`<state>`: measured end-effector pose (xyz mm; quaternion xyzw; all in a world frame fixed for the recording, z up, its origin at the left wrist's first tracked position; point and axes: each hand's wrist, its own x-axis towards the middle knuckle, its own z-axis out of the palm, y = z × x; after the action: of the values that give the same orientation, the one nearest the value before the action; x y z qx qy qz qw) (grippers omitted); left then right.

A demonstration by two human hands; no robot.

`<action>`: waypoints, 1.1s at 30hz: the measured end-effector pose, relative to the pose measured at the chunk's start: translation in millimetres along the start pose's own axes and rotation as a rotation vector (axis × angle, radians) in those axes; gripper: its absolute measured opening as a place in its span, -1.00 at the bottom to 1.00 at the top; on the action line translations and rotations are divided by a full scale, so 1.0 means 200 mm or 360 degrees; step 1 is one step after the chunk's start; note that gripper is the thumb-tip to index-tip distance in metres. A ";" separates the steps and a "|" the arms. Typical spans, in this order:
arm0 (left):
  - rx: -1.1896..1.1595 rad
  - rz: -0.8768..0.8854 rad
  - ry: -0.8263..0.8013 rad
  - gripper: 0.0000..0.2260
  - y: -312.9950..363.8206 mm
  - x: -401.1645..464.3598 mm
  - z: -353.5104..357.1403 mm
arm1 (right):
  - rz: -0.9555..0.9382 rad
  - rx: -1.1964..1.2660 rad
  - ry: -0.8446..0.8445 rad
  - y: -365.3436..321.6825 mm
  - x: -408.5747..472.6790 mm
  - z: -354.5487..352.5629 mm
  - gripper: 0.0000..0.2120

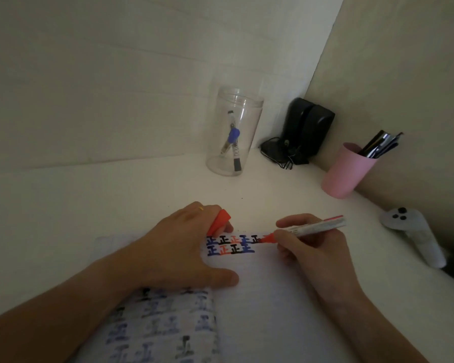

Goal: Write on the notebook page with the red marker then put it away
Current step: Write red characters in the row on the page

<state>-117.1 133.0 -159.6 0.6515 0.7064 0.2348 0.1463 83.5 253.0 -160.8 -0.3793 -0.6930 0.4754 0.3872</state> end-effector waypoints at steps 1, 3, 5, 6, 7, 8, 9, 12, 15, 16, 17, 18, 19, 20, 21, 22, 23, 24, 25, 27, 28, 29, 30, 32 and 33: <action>0.0007 0.0004 -0.0010 -0.41 0.00 0.00 0.00 | -0.0039 -0.0059 -0.0003 0.00 0.00 0.00 -0.92; 0.0036 0.0013 -0.0014 -0.42 0.00 0.01 -0.01 | -0.0105 -0.0172 0.0024 0.01 0.00 0.01 -0.92; 0.0070 0.0025 -0.0020 -0.42 0.00 0.01 -0.01 | -0.0119 -0.0236 0.0040 0.02 -0.01 0.00 -0.93; 0.0080 0.0029 -0.0024 -0.42 0.00 0.01 -0.01 | -0.0110 -0.0239 0.0030 0.02 -0.01 0.00 -0.92; 0.0084 0.0028 -0.0028 -0.43 0.00 0.01 -0.01 | -0.0101 -0.0230 0.0015 0.02 -0.01 0.00 -0.93; 0.0083 0.0025 -0.0032 -0.43 0.00 0.01 -0.01 | -0.0096 -0.0218 0.0003 0.02 -0.01 0.00 -0.94; 0.0075 0.0023 -0.0032 -0.43 0.01 0.01 -0.02 | -0.0096 -0.0209 -0.0009 0.01 -0.01 0.00 -0.95; 0.0050 0.0022 -0.0031 -0.44 0.01 0.00 -0.02 | -0.0099 -0.0228 -0.0032 0.00 -0.02 0.01 -0.95; 0.0066 0.0027 -0.0032 -0.43 0.01 0.00 -0.02 | -0.0100 -0.0300 -0.0018 0.00 -0.02 0.01 -0.94; 0.0071 0.0027 -0.0032 -0.43 0.02 0.00 -0.02 | -0.0098 -0.0306 -0.0011 0.01 -0.02 0.01 -0.94; 0.0073 0.0029 -0.0031 -0.43 0.02 0.00 -0.02 | -0.0099 -0.0314 0.0001 0.01 -0.02 0.01 -0.94; 0.0074 0.0031 -0.0030 -0.44 0.02 0.00 -0.03 | -0.0103 -0.0331 0.0021 0.01 -0.02 0.01 -0.94; 0.0075 0.0033 -0.0030 -0.44 0.02 0.00 -0.03 | -0.0104 -0.0352 0.0047 0.02 -0.02 0.01 -0.94; 0.0078 0.0035 -0.0031 -0.43 0.02 0.00 -0.03 | -0.0096 -0.0363 0.0074 0.02 -0.02 0.01 -0.94; 0.0081 0.0036 -0.0033 -0.43 0.02 0.00 -0.03 | -0.0081 -0.0360 0.0090 0.02 -0.02 0.00 -0.95; 0.0085 0.0034 -0.0036 -0.43 0.02 0.00 -0.03 | -0.0065 -0.0348 0.0093 0.02 -0.01 0.00 -0.95; 0.0086 0.0032 -0.0037 -0.43 0.02 0.00 -0.03 | -0.0055 -0.0328 0.0086 0.02 -0.01 0.00 -0.95; 0.0086 0.0033 -0.0036 -0.43 0.02 0.00 -0.03 | -0.0050 -0.0306 0.0078 0.03 -0.01 0.00 -0.94; 0.0083 0.0032 -0.0032 -0.43 0.02 0.00 -0.03 | -0.0047 -0.0286 0.0070 0.02 -0.01 0.00 -0.93; 0.0076 0.0030 -0.0022 -0.43 0.02 0.00 -0.03 | -0.0053 -0.0280 0.0058 0.02 -0.01 0.00 -0.94; 0.0074 0.0033 -0.0019 -0.43 0.02 0.00 -0.03 | -0.0060 -0.0291 0.0055 0.02 -0.01 0.00 -0.95; 0.0073 0.0036 -0.0017 -0.43 0.02 0.00 -0.03 | -0.0067 -0.0297 0.0052 0.02 -0.01 0.00 -0.95; 0.0073 0.0037 -0.0019 -0.43 0.02 0.00 -0.03 | -0.0072 -0.0298 0.0051 0.03 -0.01 0.00 -0.94; 0.0076 0.0038 -0.0023 -0.43 0.02 0.00 -0.03 | -0.0082 -0.0308 0.0051 0.03 -0.01 0.00 -0.95; 0.0075 0.0036 -0.0026 -0.43 0.02 0.00 -0.03 | -0.0089 -0.0314 0.0052 0.03 -0.01 0.00 -0.94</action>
<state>-116.8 131.5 -153.0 0.6646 0.7031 0.2146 0.1339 84.7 252.0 -166.5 -0.4038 -0.7403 0.3877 0.3723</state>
